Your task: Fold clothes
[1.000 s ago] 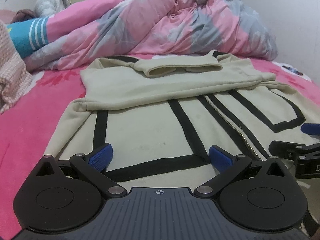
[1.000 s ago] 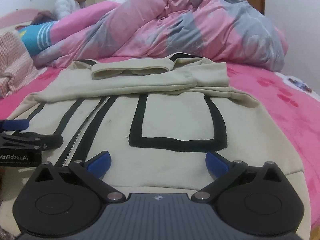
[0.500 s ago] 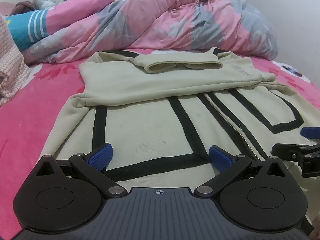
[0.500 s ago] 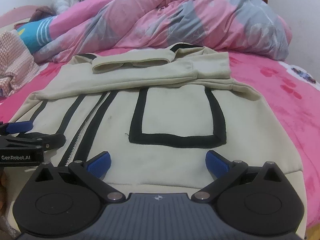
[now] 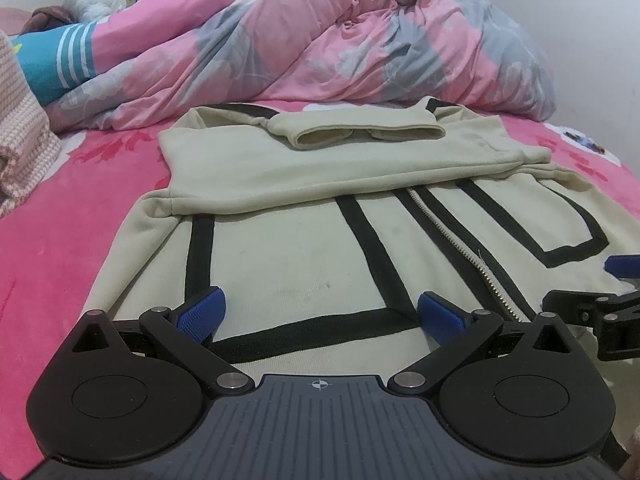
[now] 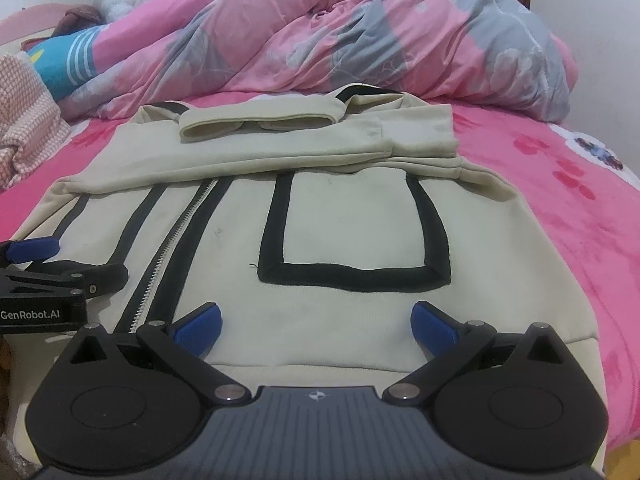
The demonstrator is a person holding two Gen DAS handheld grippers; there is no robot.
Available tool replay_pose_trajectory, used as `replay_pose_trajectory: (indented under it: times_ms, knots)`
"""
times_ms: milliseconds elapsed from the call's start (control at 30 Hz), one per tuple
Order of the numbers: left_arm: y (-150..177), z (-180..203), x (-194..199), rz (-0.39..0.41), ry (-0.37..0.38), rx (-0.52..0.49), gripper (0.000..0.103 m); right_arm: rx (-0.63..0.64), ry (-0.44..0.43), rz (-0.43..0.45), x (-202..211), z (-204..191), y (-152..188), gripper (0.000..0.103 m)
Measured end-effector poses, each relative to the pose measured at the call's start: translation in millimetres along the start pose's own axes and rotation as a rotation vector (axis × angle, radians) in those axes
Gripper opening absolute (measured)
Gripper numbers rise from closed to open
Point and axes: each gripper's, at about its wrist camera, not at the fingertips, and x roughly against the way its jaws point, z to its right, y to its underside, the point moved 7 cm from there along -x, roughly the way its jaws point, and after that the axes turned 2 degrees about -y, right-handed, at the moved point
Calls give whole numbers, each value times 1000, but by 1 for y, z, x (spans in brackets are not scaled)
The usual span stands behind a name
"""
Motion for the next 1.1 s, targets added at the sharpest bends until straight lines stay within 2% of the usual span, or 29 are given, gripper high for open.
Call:
replay_pose_trajectory:
  times_ms: [133, 200, 333, 500, 667, 800, 900, 967, 1100]
  knots:
    - [-3, -1, 2, -15, 10, 9, 103, 15, -3, 28, 1, 0, 3, 103]
    - [-8, -6, 9, -11, 11, 48, 103, 24, -5, 44, 1, 0, 4, 103]
    - [-17, -14, 23, -9, -29, 99, 103, 34, -10, 59, 3, 1, 5, 103]
    - [1, -15, 9, -110, -91, 113, 103, 27, -25, 70, 5, 4, 3, 103]
    - [4, -11, 11, -101, -127, 97, 103, 19, -41, 85, 8, 7, 1, 103]
    - [4, -11, 11, -106, -136, 99, 103, 6, -86, 162, 25, 9, -1, 102]
    - [4, -10, 11, -106, -145, 103, 103, 20, -100, 145, 20, 11, 7, 97]
    - [4, -9, 11, -106, -151, 101, 103, 22, -102, 124, 12, 13, 14, 97]
    - [4, -9, 11, -110, -156, 100, 103, 35, -104, 143, 12, 11, 16, 99]
